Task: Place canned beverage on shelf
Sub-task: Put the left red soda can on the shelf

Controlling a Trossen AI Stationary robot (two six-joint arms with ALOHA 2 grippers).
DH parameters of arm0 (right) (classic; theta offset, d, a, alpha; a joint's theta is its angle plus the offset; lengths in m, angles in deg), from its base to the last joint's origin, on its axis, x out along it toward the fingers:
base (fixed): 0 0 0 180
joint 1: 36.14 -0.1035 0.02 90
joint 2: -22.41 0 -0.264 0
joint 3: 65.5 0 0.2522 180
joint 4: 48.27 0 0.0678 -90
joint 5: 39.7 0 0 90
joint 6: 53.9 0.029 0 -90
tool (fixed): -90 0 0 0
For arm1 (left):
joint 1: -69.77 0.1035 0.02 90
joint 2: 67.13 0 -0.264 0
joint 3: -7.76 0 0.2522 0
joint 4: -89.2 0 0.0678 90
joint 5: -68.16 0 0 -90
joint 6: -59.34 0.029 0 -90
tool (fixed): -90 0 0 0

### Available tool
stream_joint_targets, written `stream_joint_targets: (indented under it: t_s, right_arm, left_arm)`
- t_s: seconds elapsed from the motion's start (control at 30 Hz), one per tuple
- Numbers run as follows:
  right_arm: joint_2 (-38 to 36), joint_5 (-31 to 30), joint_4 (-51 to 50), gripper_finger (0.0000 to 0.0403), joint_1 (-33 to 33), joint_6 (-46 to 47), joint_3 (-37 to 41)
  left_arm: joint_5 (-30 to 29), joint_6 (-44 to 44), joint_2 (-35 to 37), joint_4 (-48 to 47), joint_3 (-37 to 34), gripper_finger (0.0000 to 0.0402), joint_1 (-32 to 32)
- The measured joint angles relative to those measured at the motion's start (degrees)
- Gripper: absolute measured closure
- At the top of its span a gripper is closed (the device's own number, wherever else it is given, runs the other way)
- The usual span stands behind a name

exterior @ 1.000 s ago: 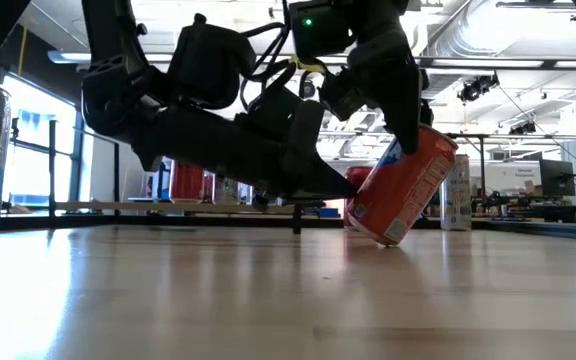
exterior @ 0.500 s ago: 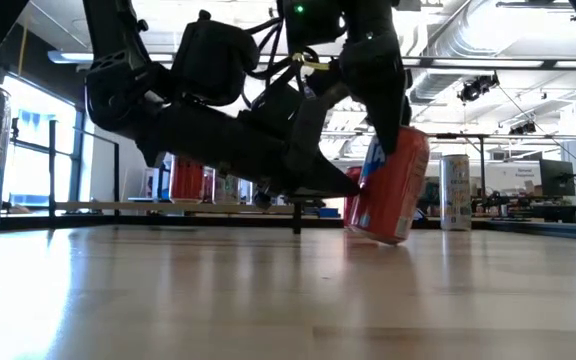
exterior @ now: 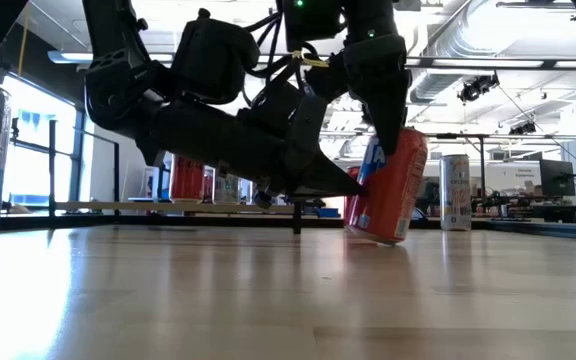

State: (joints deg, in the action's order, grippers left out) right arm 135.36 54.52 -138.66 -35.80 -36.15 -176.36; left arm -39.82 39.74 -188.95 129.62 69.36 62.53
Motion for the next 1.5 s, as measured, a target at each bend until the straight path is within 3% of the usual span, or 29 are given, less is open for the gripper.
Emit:
stream_joint_targets:
  t_s: [0.57,0.87,1.07,1.5]
  right_arm:
    - [0.00,0.24,0.64,0.0088,0.04,1.60,-0.02]
    - [0.00,-2.57,3.55,0.0088,-0.11,-8.25,-0.02]
    - [0.00,-2.68,3.60,0.0088,-0.11,-9.24,-0.02]
    - [-0.24,-2.61,5.68,0.0088,-0.20,-8.99,-0.42]
  left_arm:
    - [-0.09,-0.30,0.07,-0.52,-0.06,0.0402,0.11]
    - [-0.22,-0.14,0.13,-0.48,-0.06,0.0402,0.09]
    - [0.84,1.17,0.66,-1.17,-0.18,0.0402,-0.40]
    - [-2.07,4.93,8.89,-19.69,-0.41,0.0401,-2.86]
